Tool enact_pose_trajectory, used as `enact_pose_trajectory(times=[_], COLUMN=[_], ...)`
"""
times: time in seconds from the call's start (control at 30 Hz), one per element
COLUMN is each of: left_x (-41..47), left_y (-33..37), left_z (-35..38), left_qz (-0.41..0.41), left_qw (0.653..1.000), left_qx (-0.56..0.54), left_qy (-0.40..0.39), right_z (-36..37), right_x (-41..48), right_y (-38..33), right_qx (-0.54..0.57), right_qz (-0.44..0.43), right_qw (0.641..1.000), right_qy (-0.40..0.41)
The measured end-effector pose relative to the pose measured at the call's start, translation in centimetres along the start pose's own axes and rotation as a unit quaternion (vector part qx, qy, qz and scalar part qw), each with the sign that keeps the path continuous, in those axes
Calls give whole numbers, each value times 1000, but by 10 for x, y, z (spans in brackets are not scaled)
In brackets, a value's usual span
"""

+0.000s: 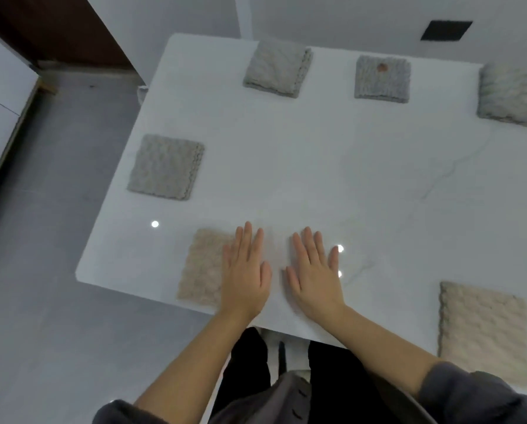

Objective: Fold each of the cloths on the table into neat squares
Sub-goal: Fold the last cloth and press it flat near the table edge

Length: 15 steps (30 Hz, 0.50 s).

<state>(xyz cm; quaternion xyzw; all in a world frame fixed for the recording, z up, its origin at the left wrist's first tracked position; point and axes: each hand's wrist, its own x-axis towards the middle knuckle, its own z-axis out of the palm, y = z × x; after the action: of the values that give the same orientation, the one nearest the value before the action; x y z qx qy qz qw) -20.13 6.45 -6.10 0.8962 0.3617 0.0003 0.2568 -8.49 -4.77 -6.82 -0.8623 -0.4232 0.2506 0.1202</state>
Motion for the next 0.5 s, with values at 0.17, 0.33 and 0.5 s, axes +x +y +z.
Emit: enact_pose_trajectory(times=[0.17,0.33,0.5], left_x=[-24,-9,8], left_y=[-91,-124,-138], left_z=[-37,-51,-47], left_qz=[2,45,82], left_qw=[1000,999,996], left_qx=[-6,-4,-3], left_qy=[29,8,-30], right_z=[32,53,67], right_x=[1,0,8], right_y=[-73,-104,-114], right_qx=[76,102,119], right_qz=[7,34,70], right_qw=[997,993,987], right_qy=[19,56,84])
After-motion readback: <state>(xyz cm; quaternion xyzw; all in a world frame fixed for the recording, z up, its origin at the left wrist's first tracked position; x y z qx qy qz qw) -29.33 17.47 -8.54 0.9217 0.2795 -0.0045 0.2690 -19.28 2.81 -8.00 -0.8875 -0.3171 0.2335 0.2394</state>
